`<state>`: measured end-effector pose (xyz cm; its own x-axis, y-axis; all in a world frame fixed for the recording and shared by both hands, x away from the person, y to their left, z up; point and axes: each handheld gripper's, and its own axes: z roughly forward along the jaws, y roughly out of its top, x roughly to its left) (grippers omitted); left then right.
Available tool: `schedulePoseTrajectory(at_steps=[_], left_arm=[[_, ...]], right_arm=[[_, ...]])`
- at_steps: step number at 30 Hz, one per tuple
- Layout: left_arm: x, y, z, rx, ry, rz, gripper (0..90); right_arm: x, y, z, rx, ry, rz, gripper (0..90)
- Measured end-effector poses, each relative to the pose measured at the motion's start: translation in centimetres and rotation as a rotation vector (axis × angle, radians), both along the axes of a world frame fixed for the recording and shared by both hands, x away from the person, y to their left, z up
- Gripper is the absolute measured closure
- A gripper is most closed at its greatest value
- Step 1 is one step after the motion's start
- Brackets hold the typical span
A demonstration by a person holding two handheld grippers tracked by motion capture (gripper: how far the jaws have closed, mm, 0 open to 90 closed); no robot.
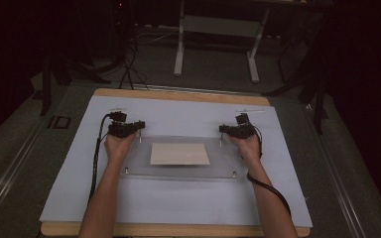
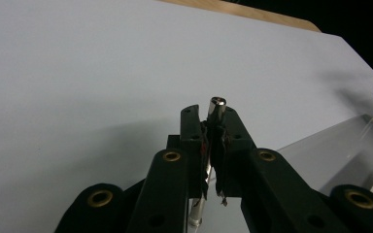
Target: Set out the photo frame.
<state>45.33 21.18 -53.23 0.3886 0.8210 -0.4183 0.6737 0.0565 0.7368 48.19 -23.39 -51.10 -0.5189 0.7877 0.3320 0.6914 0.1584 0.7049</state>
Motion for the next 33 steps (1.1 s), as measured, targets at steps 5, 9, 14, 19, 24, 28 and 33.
schedulePoseTrajectory(at_steps=[5,9,14,19,24,28,33], left_arm=[[0.0,-0.1,0.0,0.001,0.004,0.009,84.0],[0.0,-0.1,0.0,-0.006,0.005,0.013,83.9],[0.1,-0.1,-0.1,-0.020,0.008,0.015,83.8],[0.1,0.0,-0.1,-0.025,0.013,0.015,83.8],[0.2,0.0,-0.2,-0.039,0.015,0.016,83.7],[0.2,0.1,-0.2,-0.038,0.015,0.010,83.6],[0.3,0.1,-0.2,-0.036,0.020,0.009,83.6]], right_arm=[[-0.4,0.1,0.7,-0.020,0.000,-0.015,79.6],[-1.3,-0.2,2.3,-0.047,-0.037,-0.020,75.7],[-2.8,-0.3,3.5,-0.056,-0.070,-0.032,77.3],[-4.1,0.4,4.0,-0.062,-0.081,0.024,85.2],[-5.9,1.4,4.9,-0.072,-0.096,0.091,90.0],[-7.4,1.8,5.8,-0.070,-0.107,0.148,90.0],[-9.3,1.9,7.0,-0.052,-0.118,0.192,90.0]])
